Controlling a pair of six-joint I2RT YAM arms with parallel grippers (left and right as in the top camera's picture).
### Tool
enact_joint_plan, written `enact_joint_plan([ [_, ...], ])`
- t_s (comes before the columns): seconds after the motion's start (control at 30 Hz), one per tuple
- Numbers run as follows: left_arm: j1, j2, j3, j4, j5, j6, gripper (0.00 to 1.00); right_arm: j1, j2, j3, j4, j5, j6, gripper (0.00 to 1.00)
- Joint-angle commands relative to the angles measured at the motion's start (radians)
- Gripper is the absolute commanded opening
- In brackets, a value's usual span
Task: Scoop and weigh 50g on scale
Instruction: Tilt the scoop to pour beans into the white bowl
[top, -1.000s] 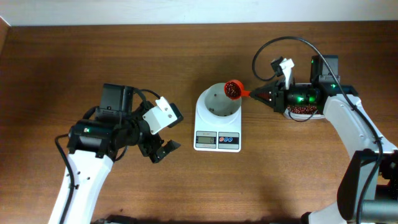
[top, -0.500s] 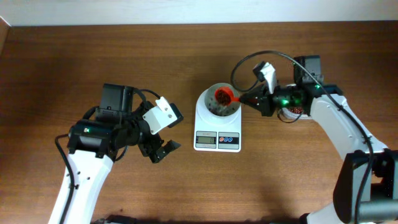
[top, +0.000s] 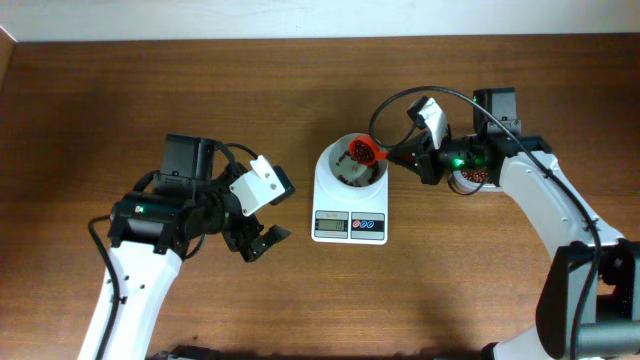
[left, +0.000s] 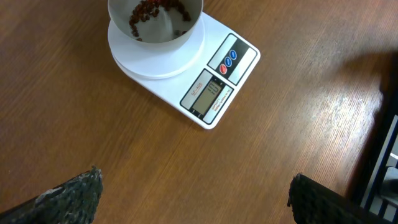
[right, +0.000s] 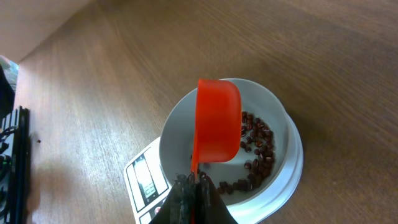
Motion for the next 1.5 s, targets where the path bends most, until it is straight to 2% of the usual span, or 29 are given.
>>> enact_joint_plan([
  [0.0, 0.005, -0.011, 0.019, 0.0, 0.003, 0.006, 0.99, -0.014, 0.006, -0.002, 0.013, 0.003, -0.006, 0.04],
  [0.33, 0.005, -0.011, 0.019, 0.0, 0.003, 0.006, 0.99, -0.018, 0.01, -0.002, 0.014, -0.018, -0.006, 0.04],
  [0.4, 0.005, -0.011, 0.019, 0.0, 0.003, 0.006, 0.99, -0.022, 0.01, -0.002, 0.009, -0.117, -0.007, 0.04],
  [0.5, 0.005, -0.011, 0.019, 0.0, 0.003, 0.006, 0.99, -0.021, 0.01, -0.002, 0.012, -0.018, 0.028, 0.04],
  [0.57, 0.005, -0.011, 0.019, 0.0, 0.003, 0.006, 0.99, -0.019, 0.01, -0.002, -0.007, -0.094, 0.01, 0.04],
  [0.77, 0.005, -0.011, 0.019, 0.0, 0.003, 0.006, 0.99, -0.019, 0.01, -0.002, 0.009, 0.077, 0.02, 0.04],
  [0.8, 0.005, -0.011, 0.019, 0.0, 0.003, 0.006, 0.99, -0.019, 0.01, -0.002, 0.002, 0.059, 0.046, 0.04],
  [0.83, 0.005, -0.011, 0.019, 0.0, 0.003, 0.006, 0.99, -0.019, 0.01, -0.002, -0.003, -0.024, 0.013, 0.04],
  [0.87, 0.005, -0.011, 0.019, 0.0, 0.003, 0.006, 0.99, -0.019, 0.01, -0.002, 0.033, 0.074, 0.035, 0.04],
  [0.97, 0.005, -0.011, 0.019, 0.0, 0.003, 0.006, 0.99, -0.019, 0.01, -0.002, 0.029, -0.016, 0.019, 0.04],
  [1.03, 0.005, -0.011, 0.019, 0.0, 0.003, 0.006, 0.99, -0.019, 0.01, -0.002, 0.051, 0.028, 0.035, 0.04],
  [1.1, 0.005, -0.011, 0.019, 0.0, 0.003, 0.006, 0.99, -0.019, 0.01, -0.002, 0.05, -0.073, 0.034, 0.04],
  [1.17, 0.005, -0.011, 0.019, 0.0, 0.003, 0.006, 0.99, -0.019, 0.01, -0.002, 0.083, 0.012, 0.048, 0.04],
  [1.27, 0.005, -0.011, 0.019, 0.0, 0.003, 0.006, 0.99, -0.019, 0.01, -0.002, 0.069, -0.053, 0.058, 0.04],
  [1.33, 0.005, -0.011, 0.019, 0.0, 0.003, 0.006, 0.99, -0.019, 0.01, -0.002, 0.085, 0.079, 0.1, 0.04],
  [1.37, 0.005, -0.011, 0.019, 0.0, 0.003, 0.006, 0.99, -0.019, 0.01, -0.002, 0.072, 0.047, 0.121, 0.04],
  [1.43, 0.005, -0.011, 0.019, 0.0, 0.003, 0.006, 0.99, -0.019, 0.01, -0.002, 0.045, -0.066, 0.045, 0.04],
  [1.47, 0.005, -0.011, 0.019, 0.0, 0.003, 0.006, 0.99, -0.019, 0.01, -0.002, 0.058, -0.038, 0.028, 0.04],
])
